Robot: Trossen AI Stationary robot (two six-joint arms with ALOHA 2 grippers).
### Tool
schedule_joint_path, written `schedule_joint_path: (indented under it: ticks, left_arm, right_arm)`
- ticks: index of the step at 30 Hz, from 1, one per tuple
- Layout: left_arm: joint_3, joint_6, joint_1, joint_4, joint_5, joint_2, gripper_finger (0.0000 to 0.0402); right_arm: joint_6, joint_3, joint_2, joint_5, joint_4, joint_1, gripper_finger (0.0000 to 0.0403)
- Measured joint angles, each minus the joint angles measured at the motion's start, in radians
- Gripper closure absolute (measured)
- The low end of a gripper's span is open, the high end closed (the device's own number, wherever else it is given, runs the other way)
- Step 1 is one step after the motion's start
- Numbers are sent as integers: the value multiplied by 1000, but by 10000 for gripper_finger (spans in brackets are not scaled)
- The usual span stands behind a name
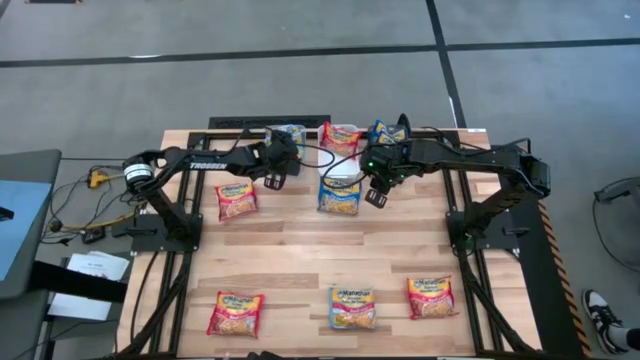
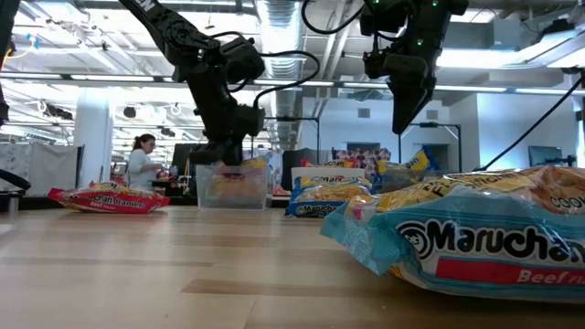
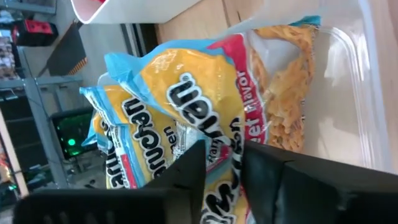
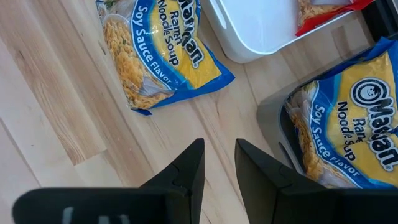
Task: Sort Maruchan noodles
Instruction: Put the light blue noodle pack into the transparent bin
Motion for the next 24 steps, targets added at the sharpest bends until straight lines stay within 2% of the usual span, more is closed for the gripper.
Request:
schedule_joint_path:
  ticks: [5, 9, 12, 24]
  left_arm:
    - [0, -20, 0, 20, 2, 0, 267]
    - [0, -83, -10, 41, -72, 0, 242]
    - [0, -108, -19, 46, -125, 0, 238]
    - [0, -142, -57, 37, -206, 0, 237]
  right_arm:
    - [0, 0, 0, -1, 0, 0, 290]
    - [0, 0, 0, -1, 0, 0, 290]
    - [0, 0, 0, -1, 0, 0, 290]
    - [3, 0, 0, -2, 0, 0, 290]
